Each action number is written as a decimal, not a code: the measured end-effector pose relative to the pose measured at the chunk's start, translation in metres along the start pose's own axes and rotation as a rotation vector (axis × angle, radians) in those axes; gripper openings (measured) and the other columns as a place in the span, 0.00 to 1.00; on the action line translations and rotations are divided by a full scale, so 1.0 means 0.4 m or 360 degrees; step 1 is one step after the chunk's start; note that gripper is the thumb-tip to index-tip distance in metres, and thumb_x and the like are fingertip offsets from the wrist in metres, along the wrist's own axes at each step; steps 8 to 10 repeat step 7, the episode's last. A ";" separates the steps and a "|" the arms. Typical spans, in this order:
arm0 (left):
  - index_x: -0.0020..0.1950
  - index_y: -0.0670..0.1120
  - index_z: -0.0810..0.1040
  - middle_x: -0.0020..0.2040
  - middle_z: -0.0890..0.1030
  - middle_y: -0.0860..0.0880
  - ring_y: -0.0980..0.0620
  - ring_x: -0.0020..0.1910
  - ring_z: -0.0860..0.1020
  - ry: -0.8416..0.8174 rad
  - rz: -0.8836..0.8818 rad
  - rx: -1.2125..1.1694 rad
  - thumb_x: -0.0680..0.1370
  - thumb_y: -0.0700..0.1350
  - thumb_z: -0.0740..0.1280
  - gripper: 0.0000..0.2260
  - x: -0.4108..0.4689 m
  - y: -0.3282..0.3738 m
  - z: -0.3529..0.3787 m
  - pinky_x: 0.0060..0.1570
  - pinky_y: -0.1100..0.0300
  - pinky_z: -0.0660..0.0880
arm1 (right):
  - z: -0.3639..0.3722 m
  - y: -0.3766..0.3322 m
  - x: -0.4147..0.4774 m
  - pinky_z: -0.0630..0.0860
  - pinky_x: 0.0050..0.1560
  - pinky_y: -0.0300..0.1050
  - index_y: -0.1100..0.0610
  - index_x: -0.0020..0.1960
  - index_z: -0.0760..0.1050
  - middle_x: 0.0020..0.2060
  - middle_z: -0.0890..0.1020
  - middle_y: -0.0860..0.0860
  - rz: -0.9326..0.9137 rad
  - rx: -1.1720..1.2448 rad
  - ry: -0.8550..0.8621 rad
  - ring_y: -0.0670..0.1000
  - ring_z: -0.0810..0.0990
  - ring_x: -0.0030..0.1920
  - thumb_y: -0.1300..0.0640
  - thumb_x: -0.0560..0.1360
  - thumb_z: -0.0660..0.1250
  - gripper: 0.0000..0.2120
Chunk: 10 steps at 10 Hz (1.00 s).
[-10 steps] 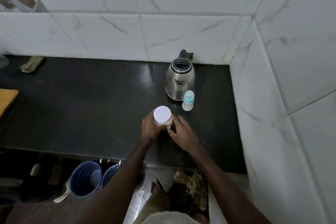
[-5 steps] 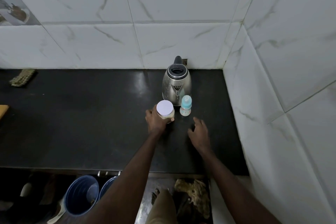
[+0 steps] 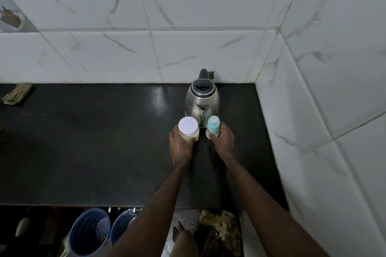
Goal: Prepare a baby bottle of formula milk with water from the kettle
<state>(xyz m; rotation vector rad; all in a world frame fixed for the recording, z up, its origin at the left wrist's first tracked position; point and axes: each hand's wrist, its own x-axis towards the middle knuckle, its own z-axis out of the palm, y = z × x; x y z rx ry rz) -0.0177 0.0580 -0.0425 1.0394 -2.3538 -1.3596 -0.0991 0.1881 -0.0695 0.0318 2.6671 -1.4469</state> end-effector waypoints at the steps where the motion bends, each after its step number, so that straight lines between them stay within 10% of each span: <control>1: 0.74 0.45 0.70 0.68 0.75 0.43 0.43 0.67 0.74 0.0011 0.0031 -0.0011 0.71 0.43 0.78 0.34 -0.003 -0.009 0.002 0.59 0.60 0.67 | 0.013 0.006 0.000 0.76 0.55 0.49 0.62 0.60 0.80 0.55 0.85 0.58 0.0013 0.0013 0.0026 0.60 0.83 0.56 0.64 0.69 0.78 0.20; 5: 0.81 0.49 0.62 0.78 0.70 0.47 0.47 0.76 0.70 -0.0143 0.0080 -0.0052 0.67 0.35 0.66 0.43 -0.004 -0.097 -0.011 0.74 0.47 0.70 | -0.002 0.018 -0.033 0.76 0.56 0.45 0.58 0.62 0.80 0.56 0.85 0.55 -0.0041 -0.0098 -0.0076 0.57 0.83 0.58 0.61 0.71 0.76 0.20; 6: 0.83 0.45 0.57 0.81 0.63 0.46 0.47 0.76 0.69 -0.0217 0.0054 0.0017 0.68 0.31 0.66 0.44 -0.045 -0.057 -0.057 0.72 0.62 0.63 | -0.036 0.002 -0.061 0.76 0.62 0.50 0.57 0.67 0.77 0.61 0.82 0.56 -0.0110 -0.0194 -0.0138 0.58 0.80 0.62 0.59 0.73 0.75 0.23; 10: 0.83 0.48 0.55 0.81 0.59 0.48 0.46 0.74 0.71 -0.0067 0.0108 0.0153 0.68 0.32 0.66 0.45 -0.061 -0.037 -0.084 0.70 0.53 0.71 | -0.052 0.004 -0.075 0.72 0.68 0.54 0.59 0.73 0.72 0.67 0.78 0.58 -0.0212 -0.0399 -0.0125 0.60 0.76 0.67 0.61 0.75 0.71 0.27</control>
